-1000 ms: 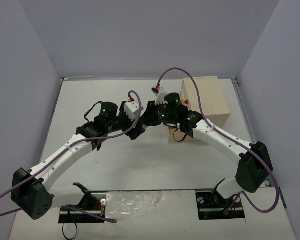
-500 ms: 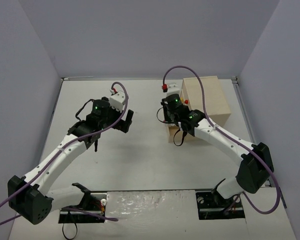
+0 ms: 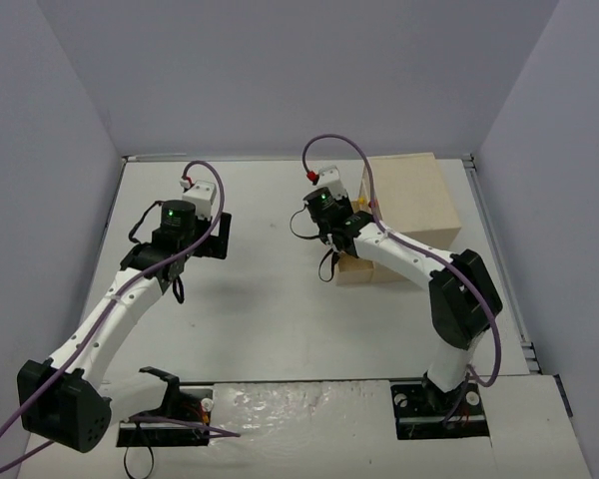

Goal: Organize the makeup

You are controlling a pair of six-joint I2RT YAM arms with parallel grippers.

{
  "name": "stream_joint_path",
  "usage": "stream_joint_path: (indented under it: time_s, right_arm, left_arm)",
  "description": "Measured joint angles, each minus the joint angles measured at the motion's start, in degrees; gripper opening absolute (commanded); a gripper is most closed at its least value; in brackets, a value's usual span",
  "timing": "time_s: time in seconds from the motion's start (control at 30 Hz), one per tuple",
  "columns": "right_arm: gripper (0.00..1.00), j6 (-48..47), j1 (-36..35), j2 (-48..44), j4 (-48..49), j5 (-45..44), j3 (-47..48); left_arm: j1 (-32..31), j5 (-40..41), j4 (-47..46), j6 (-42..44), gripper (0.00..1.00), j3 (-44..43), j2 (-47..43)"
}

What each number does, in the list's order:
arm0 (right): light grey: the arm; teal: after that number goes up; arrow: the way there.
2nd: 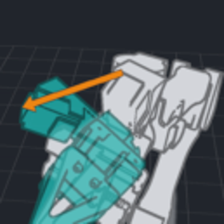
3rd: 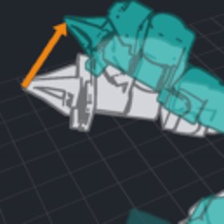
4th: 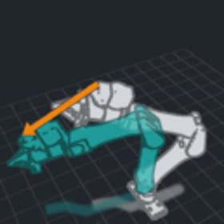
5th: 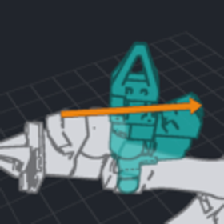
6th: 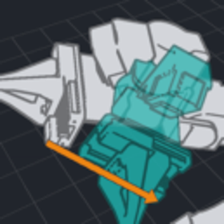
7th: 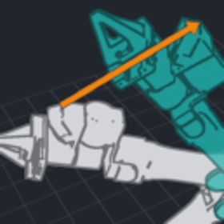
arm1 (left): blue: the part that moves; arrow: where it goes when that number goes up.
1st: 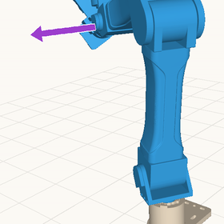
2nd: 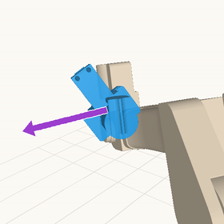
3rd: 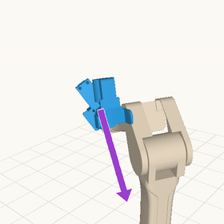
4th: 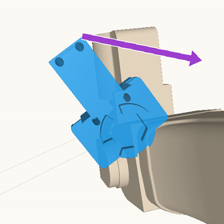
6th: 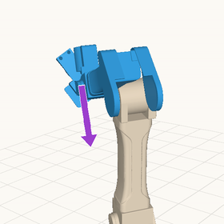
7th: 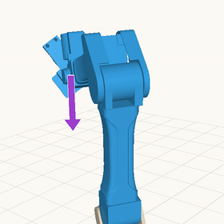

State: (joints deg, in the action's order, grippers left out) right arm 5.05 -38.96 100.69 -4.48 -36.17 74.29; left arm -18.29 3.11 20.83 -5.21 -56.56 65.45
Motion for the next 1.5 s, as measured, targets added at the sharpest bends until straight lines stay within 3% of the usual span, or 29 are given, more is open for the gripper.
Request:
stream_joint_path:
  time_s: [0.3,0.5,0.9,0.97,1.2,1.33,1.5]
  right_arm:
    - [0.00,-5.56,0.04,7.04,2.50,-7.67,3.39]
    - [0.21,-8.16,0.60,10.86,4.82,-8.69,5.96]
    - [0.46,-8.99,1.44,12.71,5.28,-6.76,6.66]
    - [0.53,-8.56,1.48,12.66,5.26,-5.19,6.66]
    - [0.94,-5.56,1.95,5.03,3.84,6.52,6.39]
    - [1.00,-2.63,4.81,-5.07,3.75,15.35,6.43]
    - [1.00,0.42,16.55,-14.57,2.14,26.86,7.79]
  left_arm:
    - [-0.02,-1.32,-0.08,-0.02,0.97,0.11,-0.55]
    - [-0.02,-1.38,-0.13,0.00,0.97,0.22,-2.35]
    - [-0.02,-1.40,-0.23,0.02,0.97,0.59,-3.06]
    - [-0.02,-1.38,-0.22,0.02,0.97,0.83,-3.06]
    - [-0.02,-2.02,-0.20,-0.34,0.97,0.95,-2.29]
    - [-0.02,-3.73,-0.10,-0.86,0.97,0.95,-0.46]
    - [-0.20,-6.58,-0.11,-1.02,0.97,0.95,1.20]
